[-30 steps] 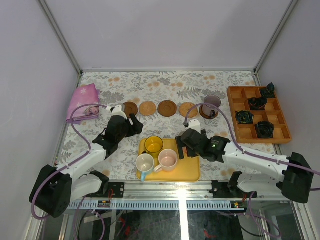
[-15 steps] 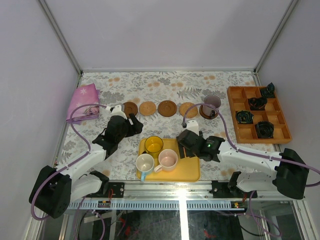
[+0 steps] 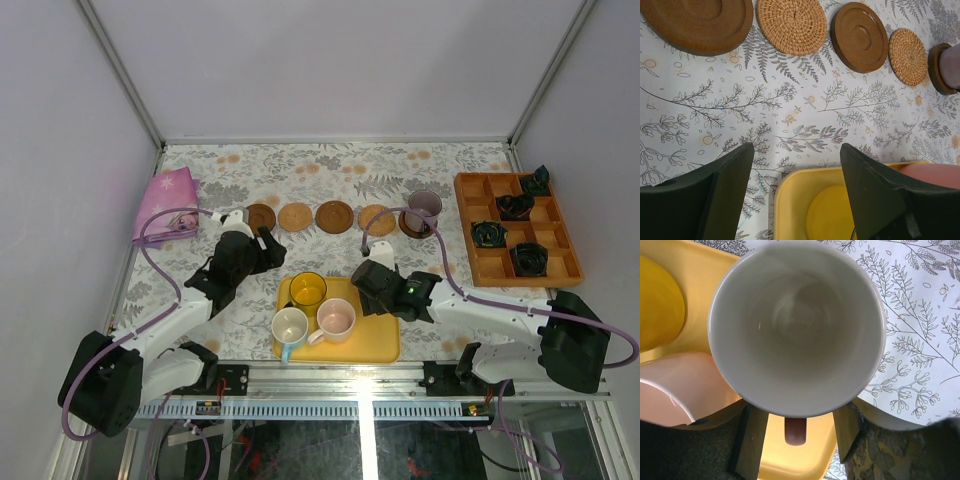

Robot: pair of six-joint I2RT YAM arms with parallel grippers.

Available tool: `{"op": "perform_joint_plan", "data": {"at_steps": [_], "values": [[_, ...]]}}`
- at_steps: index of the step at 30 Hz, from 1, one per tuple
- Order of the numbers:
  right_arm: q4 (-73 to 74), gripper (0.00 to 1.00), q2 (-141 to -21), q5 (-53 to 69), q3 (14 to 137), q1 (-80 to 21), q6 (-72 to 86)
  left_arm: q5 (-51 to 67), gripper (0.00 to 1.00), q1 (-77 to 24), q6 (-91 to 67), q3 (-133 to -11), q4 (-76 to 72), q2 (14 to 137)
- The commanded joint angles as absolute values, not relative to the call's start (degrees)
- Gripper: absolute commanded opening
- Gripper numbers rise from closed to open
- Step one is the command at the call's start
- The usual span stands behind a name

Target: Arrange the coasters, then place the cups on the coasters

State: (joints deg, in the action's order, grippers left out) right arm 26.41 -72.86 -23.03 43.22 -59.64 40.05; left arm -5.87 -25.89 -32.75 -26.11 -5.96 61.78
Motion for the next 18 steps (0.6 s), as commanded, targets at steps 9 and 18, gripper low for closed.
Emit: {"op": "perform_joint_plan", "data": {"at_steps": [9,18], "values": [[26.2,0.04,-74.3,-25.7,45.3,-60.1,39.9,-7.4,0.7,-26.2,-32.4,-25.2,-6.9,61.1],[25.0,0.0,-72.8,-29.9,47.0,-60.1,38.5,-7.5,0.7,-26.3,-32.5,-25.1,-6.8,60.4]]}}
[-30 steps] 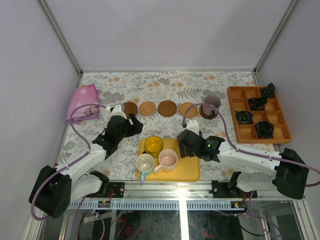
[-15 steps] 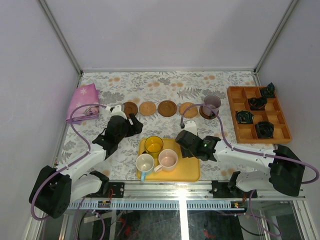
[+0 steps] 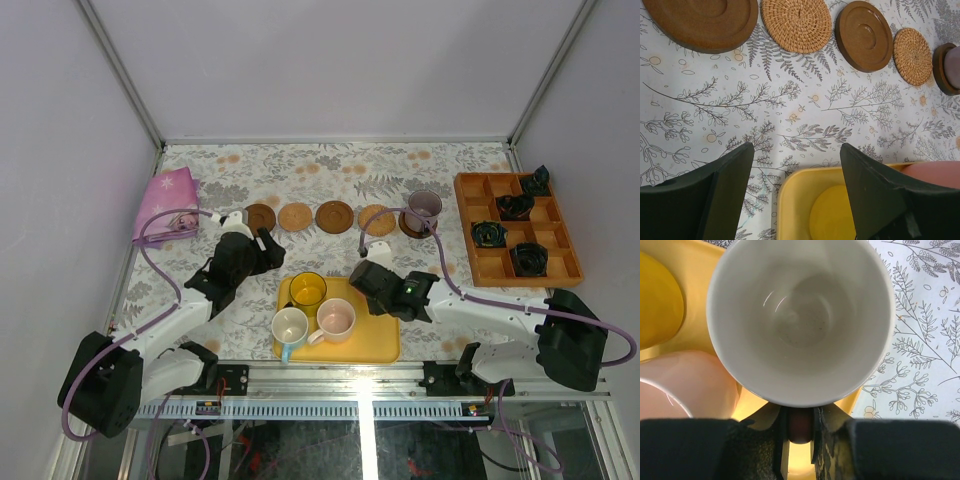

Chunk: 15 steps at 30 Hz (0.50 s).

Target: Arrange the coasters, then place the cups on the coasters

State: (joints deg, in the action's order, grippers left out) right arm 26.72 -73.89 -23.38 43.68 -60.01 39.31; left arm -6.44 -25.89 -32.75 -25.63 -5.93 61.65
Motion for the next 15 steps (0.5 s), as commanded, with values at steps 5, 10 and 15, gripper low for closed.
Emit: {"op": "perform_joint_plan", "data": {"at_steps": [5,10,15], "values": [[23.4,0.0,-71.0,-36.2,49.9,-60.1,37.3,-8.2,0.7,-26.2,-32.3,-25.2,-6.7,60.1],[20.6,0.0,-71.3,-42.7,52.8,-59.0,33.6,-8.4,0.7,-26.2,-32.2,-25.3,-6.7,60.6],[14.0,0.0,-72.5,-41.4,53.7,-53.9,29.0,-8.5,0.7,-26.3,-32.0,-25.4,-7.0,61.3]]}}
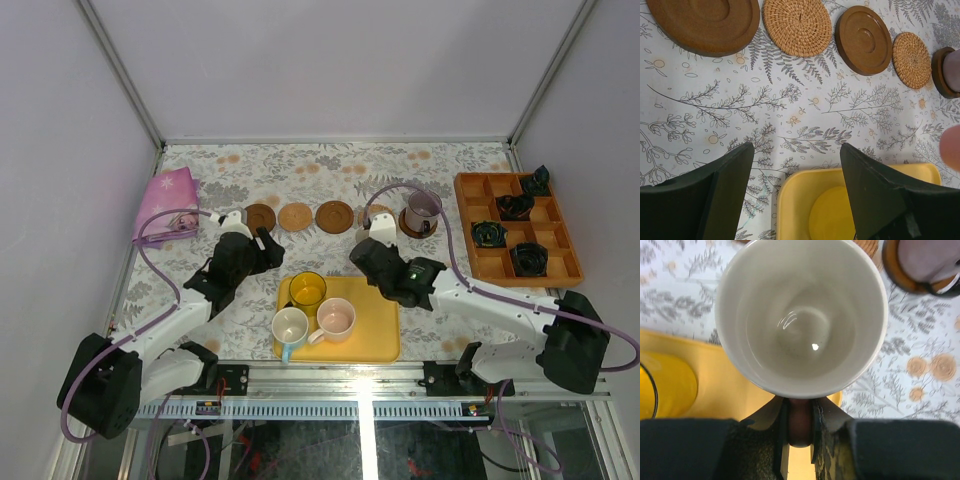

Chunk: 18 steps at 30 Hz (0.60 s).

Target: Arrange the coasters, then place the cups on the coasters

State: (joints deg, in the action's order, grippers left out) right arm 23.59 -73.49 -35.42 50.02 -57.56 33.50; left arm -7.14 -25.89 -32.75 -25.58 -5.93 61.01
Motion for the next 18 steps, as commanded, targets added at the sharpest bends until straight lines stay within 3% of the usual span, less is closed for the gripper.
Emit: {"op": "perform_joint_plan", "data": {"at_steps": [1,18], "values": [[12.5,0.0,-72.9,-41.2,53.8,-52.9,28.0,-8.5,0.7,-26.3,-31.9,-25.4,-6.9,61.3],[-4.4,0.0,-89.1,-32.8,58.3,-37.5,19.2,-10.3,0.7,-26.2,-30.9,-26.2,-6.7,63.0]]}}
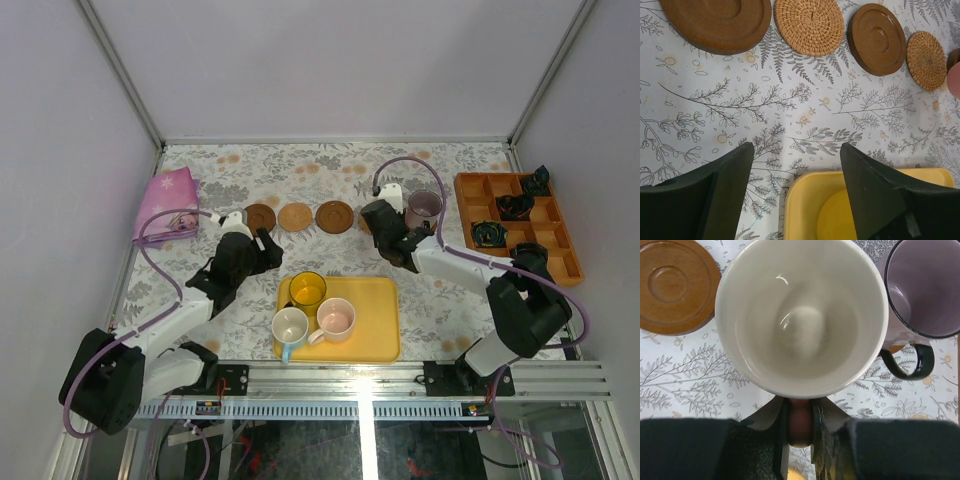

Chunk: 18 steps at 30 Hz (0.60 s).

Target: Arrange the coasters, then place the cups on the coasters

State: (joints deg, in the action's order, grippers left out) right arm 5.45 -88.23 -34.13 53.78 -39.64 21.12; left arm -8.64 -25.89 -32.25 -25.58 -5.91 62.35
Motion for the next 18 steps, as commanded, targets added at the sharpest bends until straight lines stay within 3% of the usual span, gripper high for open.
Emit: {"op": "perform_joint_plan", "data": {"at_steps": [1,18], "values": [[-5.1,0.0,-89.7,-32.1,58.5,-37.0,19.1,-10.5,0.7,-26.2,-30.8,-26.2,-6.6,63.1],[-9.0,0.0,-97.2,-25.6,63.0,-33.9,17.9,-10.4,0.7,-26.2,-31.1,-26.4,-6.9,64.3]]}}
